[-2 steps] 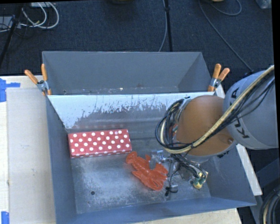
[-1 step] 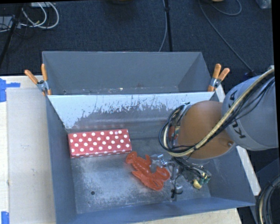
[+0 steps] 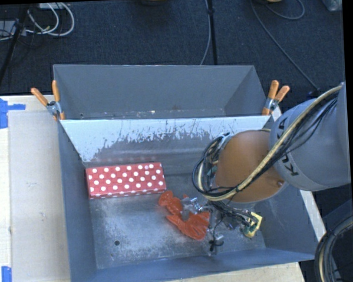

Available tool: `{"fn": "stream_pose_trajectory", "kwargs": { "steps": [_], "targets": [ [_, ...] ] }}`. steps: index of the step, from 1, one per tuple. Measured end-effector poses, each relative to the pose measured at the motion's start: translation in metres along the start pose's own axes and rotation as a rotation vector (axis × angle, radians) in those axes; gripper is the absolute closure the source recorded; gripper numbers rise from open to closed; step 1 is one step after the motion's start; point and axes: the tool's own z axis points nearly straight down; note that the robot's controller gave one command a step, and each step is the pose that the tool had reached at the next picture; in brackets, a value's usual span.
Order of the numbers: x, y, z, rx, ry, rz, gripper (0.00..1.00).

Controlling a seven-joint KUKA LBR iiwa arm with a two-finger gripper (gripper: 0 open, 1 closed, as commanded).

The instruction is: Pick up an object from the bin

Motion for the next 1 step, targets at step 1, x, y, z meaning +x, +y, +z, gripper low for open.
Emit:
{"fn": "stream_pose_trajectory", "kwargs": {
  "steps": [1],
  "targets": [
    [-0.0133,0.0024,0.0058,0.006,0.000,0.065,1.00]
  ]
}}
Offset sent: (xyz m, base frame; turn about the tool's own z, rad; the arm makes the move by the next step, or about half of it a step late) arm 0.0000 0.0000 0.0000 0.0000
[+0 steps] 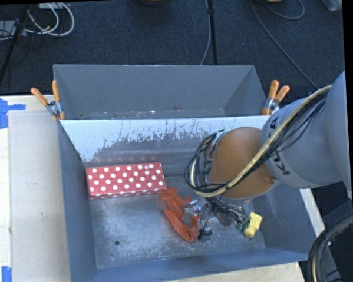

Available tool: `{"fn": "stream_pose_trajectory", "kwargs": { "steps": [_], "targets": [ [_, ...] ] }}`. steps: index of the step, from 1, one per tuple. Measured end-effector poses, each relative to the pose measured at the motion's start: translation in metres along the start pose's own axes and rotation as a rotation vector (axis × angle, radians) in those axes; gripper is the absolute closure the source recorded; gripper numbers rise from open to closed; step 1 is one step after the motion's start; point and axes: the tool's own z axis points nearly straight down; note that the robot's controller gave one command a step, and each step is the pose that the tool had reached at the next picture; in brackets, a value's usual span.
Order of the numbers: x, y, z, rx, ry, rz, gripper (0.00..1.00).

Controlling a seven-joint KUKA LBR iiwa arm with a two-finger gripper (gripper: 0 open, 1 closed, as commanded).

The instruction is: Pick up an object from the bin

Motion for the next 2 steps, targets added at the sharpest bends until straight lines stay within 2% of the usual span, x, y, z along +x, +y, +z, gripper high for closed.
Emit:
{"fn": "stream_pose_trajectory", "kwargs": {
  "steps": [1,2],
  "targets": [
    [0.000,0.000,0.000,0.000,0.000,0.001,1.00],
    [0.000,-0.011,-0.131,-0.001,0.000,-0.026,1.00]
  ]
}}
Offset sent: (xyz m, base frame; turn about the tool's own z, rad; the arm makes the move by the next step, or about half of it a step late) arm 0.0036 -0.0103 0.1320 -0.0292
